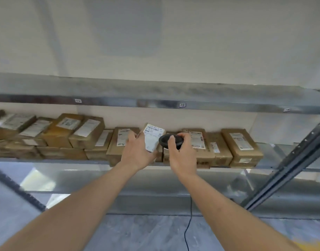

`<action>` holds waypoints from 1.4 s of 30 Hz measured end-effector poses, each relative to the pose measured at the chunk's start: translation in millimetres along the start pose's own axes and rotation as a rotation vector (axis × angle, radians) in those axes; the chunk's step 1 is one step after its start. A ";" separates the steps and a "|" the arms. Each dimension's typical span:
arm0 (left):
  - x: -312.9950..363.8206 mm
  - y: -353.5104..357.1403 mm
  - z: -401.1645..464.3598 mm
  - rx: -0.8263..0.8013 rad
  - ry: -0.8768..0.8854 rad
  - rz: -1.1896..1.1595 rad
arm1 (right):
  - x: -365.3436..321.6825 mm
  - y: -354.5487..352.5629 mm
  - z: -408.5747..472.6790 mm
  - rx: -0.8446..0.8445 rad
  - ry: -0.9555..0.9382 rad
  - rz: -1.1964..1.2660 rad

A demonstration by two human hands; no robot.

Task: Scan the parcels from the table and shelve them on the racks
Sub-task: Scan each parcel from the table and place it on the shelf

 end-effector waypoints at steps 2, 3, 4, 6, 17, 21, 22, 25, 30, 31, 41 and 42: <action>-23.7 -4.3 8.7 0.016 -0.068 -0.002 | 1.4 19.9 19.4 -0.051 -0.008 0.000; -35.6 -6.6 13.1 0.030 -0.105 0.009 | 1.6 29.1 28.2 -0.082 -0.008 -0.005; -48.1 -7.9 17.7 0.038 -0.143 0.018 | 3.5 38.7 37.6 -0.112 -0.006 -0.011; -68.4 -11.4 24.7 0.052 -0.201 0.025 | 4.1 56.1 55.7 -0.158 -0.023 -0.006; -150.3 -41.5 57.3 0.050 -0.427 0.004 | -10.4 148.2 123.3 -0.362 -0.030 -0.089; -180.2 -51.5 83.6 0.016 -0.433 0.039 | -15.1 171.3 142.9 -0.366 -0.022 -0.127; -187.8 -53.9 90.0 0.009 -0.432 0.037 | -16.4 176.4 147.5 -0.359 -0.016 -0.128; -209.9 -61.4 108.7 -0.003 -0.431 0.025 | -16.1 195.2 159.5 -0.333 0.017 -0.124; -230.0 -70.6 135.7 -0.038 -0.390 0.127 | -12.1 223.4 168.4 -0.288 0.070 -0.139; -233.1 -71.6 138.7 -0.045 -0.387 0.149 | -11.4 227.2 169.5 -0.276 0.083 -0.149; -240.0 -69.0 157.5 -0.088 -0.231 0.191 | -14.0 235.1 161.7 -0.163 0.144 -0.087; -238.2 -66.5 159.3 -0.103 -0.202 0.206 | -14.7 233.0 159.5 -0.153 0.149 -0.073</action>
Point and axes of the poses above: each hand's wrist, its own z-axis towards the middle knuckle, its own y-axis out of the palm, x = y × z, the point moved 10 cm from there along z, towards the middle knuckle, and after that the axes turned 15 degrees about -x, right-handed, at the moved point
